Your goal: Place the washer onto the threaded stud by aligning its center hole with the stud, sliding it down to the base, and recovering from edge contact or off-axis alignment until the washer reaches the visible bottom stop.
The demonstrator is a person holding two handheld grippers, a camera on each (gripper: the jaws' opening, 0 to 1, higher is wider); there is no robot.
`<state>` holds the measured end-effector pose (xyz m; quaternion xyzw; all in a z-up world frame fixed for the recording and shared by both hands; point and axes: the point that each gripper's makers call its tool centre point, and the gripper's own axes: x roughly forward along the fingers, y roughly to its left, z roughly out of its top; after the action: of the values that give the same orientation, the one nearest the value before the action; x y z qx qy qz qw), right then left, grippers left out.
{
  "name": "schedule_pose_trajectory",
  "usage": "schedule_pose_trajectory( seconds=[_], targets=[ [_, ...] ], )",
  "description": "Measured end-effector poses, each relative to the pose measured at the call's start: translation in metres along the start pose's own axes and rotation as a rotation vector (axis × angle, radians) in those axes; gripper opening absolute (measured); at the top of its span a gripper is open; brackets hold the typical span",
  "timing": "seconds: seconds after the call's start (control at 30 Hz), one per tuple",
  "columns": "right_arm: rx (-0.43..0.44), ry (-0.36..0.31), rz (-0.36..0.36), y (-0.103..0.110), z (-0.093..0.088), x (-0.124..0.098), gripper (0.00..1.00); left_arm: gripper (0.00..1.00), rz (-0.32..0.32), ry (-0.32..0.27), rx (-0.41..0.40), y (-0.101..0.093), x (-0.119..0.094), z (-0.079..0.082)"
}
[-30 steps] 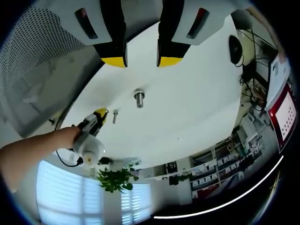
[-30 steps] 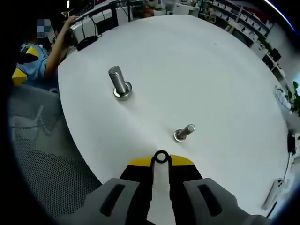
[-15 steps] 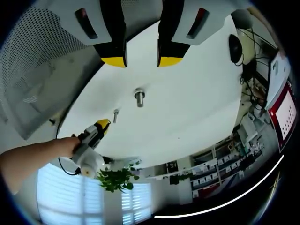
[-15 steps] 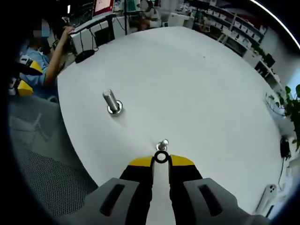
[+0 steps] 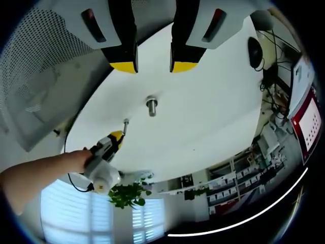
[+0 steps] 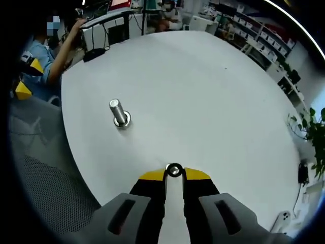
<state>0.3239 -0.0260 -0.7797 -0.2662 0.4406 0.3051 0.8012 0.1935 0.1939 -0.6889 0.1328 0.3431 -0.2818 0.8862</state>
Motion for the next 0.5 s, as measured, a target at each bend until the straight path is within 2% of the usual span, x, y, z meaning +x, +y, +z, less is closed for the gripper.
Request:
schedule_pose_trajectory(
  seconds=[0.37,0.5],
  targets=[
    [-0.014,0.031,0.008,-0.0015,-0.0009,0.0075,0.14,0.23,-0.006,0.004,0.004,-0.0014,0.0004,-0.0003],
    [0.0,0.023,0.008,-0.0064,0.0024,0.0097,0.14,0.23,-0.006,0.005,0.002,-0.0012,0.0009,-0.0008]
  ],
)
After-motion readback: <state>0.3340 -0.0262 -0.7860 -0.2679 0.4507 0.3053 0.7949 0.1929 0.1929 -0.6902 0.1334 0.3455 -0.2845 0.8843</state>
